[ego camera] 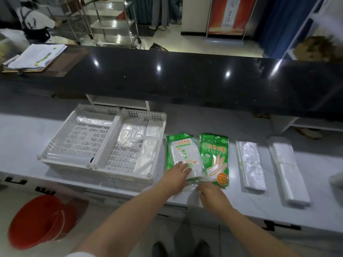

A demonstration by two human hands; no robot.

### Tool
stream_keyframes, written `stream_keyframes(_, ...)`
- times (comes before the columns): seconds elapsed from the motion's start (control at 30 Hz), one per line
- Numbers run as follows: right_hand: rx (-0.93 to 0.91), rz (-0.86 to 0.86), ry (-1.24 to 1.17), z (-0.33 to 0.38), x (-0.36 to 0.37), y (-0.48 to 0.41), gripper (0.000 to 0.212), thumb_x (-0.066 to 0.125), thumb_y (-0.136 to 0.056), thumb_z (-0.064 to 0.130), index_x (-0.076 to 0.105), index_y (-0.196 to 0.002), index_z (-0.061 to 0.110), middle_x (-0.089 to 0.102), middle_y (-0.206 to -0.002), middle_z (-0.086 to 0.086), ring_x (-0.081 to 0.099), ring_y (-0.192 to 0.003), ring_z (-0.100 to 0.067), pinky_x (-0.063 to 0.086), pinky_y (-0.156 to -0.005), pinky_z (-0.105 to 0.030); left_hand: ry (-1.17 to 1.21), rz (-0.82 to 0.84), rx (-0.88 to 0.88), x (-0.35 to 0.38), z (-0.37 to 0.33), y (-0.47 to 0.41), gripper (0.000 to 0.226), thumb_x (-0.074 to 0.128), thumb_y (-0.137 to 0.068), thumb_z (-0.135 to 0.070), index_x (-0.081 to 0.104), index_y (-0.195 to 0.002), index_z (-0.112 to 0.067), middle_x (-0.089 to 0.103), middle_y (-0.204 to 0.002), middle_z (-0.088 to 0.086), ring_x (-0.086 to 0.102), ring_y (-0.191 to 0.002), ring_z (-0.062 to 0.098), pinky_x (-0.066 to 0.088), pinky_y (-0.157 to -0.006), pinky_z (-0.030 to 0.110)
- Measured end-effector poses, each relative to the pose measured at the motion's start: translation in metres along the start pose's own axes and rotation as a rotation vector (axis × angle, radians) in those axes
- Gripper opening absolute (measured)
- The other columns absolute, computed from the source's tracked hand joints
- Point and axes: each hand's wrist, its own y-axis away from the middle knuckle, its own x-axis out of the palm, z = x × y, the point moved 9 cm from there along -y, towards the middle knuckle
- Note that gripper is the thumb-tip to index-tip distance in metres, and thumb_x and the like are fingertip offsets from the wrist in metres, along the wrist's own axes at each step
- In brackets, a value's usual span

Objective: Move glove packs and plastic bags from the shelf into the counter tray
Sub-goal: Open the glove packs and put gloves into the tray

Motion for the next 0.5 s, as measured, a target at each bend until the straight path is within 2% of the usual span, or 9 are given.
stream_keyframes(0.07, 0.012, -0.018, -0.033, 0.000, 0.000, 0.000, 0.032, 0.045, -0.086, 0.016, 0.074, -0.098, 0.021, 0.068, -0.112, 0.003, 0.064, -0.099, -0.019, 0.054, -0.084, -0.031, -0.024, 0.041, -0.033, 0.011, 0.004, -0.006, 0.070, 0.058, -0.097, -0.039, 0.025, -0.155, -0.017, 0.017, -0.164, 0.004, 0.013, -0.151, 0.029, 0.026, -0.120, 0.046)
stream_keyframes(0.13, 0.039, -0.013, -0.057, 0.000, 0.000, 0.000, 0.030, 0.046, -0.088, 0.017, 0.073, -0.099, 0.021, 0.069, -0.110, 0.003, 0.064, -0.097, -0.019, 0.054, -0.083, -0.031, -0.055, 0.040, -0.042, 0.014, 0.005, -0.010, 0.067, 0.059, -0.097, -0.025, 0.027, -0.154, -0.014, 0.019, -0.163, 0.005, 0.017, -0.150, 0.031, 0.030, -0.118, 0.047)
stream_keyframes(0.27, 0.093, -0.004, -0.081, -0.006, 0.000, -0.002, 0.027, 0.047, -0.091, 0.018, 0.072, -0.100, 0.018, 0.070, -0.107, -0.001, 0.063, -0.097, -0.023, 0.053, -0.081, -0.035, 0.014, 0.008, -0.058, -0.001, 0.000, -0.015, 0.038, 0.047, -0.096, -0.014, 0.053, -0.134, -0.008, 0.048, -0.143, 0.009, 0.045, -0.129, 0.029, 0.046, -0.102, 0.044)
stream_keyframes(0.37, 0.151, 0.025, -0.110, -0.011, 0.001, -0.004, 0.028, 0.044, -0.089, 0.019, 0.071, -0.097, 0.017, 0.070, -0.103, -0.004, 0.064, -0.094, -0.026, 0.053, -0.078, -0.037, 0.154, 0.025, -0.149, -0.015, 0.009, -0.020, 0.031, 0.040, -0.097, -0.017, 0.064, -0.116, -0.012, 0.066, -0.118, 0.013, 0.061, -0.105, 0.032, 0.053, -0.083, 0.039)
stream_keyframes(0.43, 0.200, 0.041, -0.133, -0.016, 0.002, -0.007, 0.028, 0.042, -0.089, 0.019, 0.070, -0.094, 0.017, 0.070, -0.100, -0.003, 0.064, -0.091, -0.025, 0.054, -0.075, -0.036, 0.205, 0.033, -0.169, -0.024, 0.015, -0.023, 0.032, 0.038, -0.101, -0.024, 0.065, -0.111, -0.011, 0.068, -0.107, 0.015, 0.063, -0.096, 0.034, 0.049, -0.073, 0.035)
stream_keyframes(0.5, 0.261, 0.052, -0.172, -0.022, 0.006, -0.009, 0.026, 0.042, -0.091, 0.019, 0.068, -0.090, 0.019, 0.069, -0.093, -0.001, 0.065, -0.086, -0.023, 0.055, -0.073, -0.037, 0.222, 0.034, -0.166, -0.030, 0.017, -0.025, 0.034, 0.038, -0.103, -0.029, 0.066, -0.108, -0.010, 0.069, -0.102, 0.014, 0.062, -0.092, 0.033, 0.047, -0.071, 0.036)
